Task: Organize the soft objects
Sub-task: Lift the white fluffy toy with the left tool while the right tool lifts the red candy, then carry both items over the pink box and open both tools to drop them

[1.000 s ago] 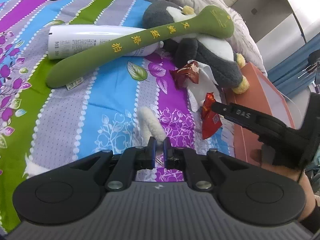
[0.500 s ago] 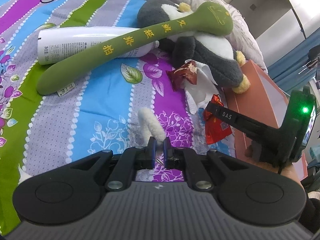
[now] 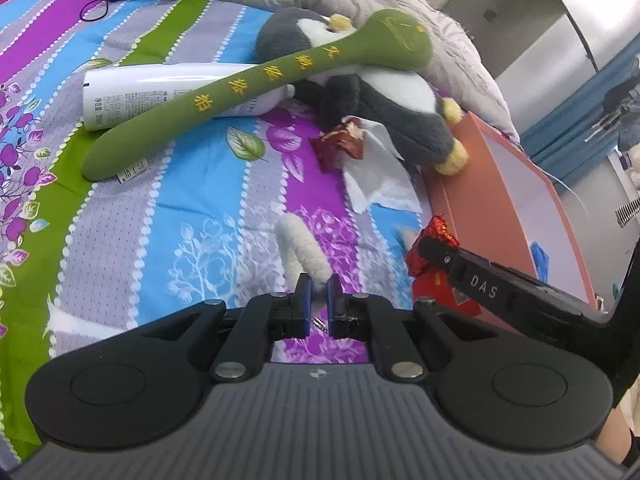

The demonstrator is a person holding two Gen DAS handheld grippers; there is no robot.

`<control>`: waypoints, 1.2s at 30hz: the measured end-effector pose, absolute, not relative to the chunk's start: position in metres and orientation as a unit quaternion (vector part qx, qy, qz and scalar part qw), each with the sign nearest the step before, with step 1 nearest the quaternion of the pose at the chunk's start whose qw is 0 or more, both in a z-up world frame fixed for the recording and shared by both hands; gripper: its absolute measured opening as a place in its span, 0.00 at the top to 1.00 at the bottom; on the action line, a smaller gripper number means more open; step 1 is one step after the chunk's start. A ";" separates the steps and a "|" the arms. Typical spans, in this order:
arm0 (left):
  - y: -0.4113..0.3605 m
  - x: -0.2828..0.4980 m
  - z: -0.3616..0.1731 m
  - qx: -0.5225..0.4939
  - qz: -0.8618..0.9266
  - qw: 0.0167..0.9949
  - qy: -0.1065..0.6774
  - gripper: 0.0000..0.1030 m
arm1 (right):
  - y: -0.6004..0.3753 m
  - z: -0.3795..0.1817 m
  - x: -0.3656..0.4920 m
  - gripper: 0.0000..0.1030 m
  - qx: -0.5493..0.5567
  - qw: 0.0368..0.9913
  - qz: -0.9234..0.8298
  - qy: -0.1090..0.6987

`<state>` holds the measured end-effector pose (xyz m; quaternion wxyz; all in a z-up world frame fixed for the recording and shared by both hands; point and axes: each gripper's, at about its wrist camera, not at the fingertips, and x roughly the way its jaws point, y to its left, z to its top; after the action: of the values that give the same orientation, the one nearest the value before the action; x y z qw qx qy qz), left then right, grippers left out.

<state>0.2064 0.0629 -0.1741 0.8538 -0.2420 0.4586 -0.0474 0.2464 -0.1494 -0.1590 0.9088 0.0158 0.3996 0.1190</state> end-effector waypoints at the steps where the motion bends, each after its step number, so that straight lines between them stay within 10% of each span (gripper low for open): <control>1: 0.061 0.203 -0.172 -0.240 -0.050 0.855 0.458 0.91 | -0.152 -0.159 0.242 0.77 0.023 0.907 0.120 0.403; 17: 0.050 0.141 -0.166 -0.231 -0.057 0.854 0.462 0.91 | -0.160 -0.172 0.182 0.77 0.065 0.877 0.154 0.451; 36: 0.010 0.173 -0.079 -0.169 -0.106 0.886 0.418 0.91 | -0.200 -0.046 0.189 0.77 0.056 0.922 0.153 0.352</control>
<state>0.1733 0.0098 -0.0793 0.8863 -0.1685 0.4181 -0.1059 0.1888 -0.2001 -0.0461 0.9217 0.0558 0.3523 0.1527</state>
